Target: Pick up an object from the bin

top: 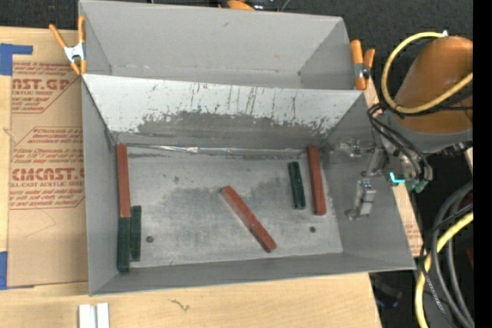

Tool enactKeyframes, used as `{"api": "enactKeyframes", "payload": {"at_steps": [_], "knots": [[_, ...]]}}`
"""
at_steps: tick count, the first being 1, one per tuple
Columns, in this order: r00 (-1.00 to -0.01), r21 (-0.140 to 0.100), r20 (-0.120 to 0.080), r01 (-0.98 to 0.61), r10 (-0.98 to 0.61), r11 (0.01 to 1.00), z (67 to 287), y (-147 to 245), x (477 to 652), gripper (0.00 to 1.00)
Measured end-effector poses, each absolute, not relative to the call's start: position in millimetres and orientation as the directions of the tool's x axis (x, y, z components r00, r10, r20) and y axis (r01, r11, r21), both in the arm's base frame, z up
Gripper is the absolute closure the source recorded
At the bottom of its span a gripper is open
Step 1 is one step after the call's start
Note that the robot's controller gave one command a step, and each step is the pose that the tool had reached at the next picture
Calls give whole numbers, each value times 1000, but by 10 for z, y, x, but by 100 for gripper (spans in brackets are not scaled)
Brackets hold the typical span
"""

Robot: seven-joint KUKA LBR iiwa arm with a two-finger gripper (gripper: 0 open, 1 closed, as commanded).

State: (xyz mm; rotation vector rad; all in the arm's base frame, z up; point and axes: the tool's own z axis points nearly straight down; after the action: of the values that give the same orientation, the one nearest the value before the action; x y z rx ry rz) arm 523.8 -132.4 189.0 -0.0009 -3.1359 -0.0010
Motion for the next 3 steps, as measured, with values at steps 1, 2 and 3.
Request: {"api": "enactKeyframes", "payload": {"at_steps": [1,2,3], "knots": [[-965,4,3,-264,-264,965,664,-304,5304,0],[-908,3,-1,-418,-418,908,1001,411,4922,0],[-934,-1,1,-357,-357,934,994,-87,4932,0]]}}
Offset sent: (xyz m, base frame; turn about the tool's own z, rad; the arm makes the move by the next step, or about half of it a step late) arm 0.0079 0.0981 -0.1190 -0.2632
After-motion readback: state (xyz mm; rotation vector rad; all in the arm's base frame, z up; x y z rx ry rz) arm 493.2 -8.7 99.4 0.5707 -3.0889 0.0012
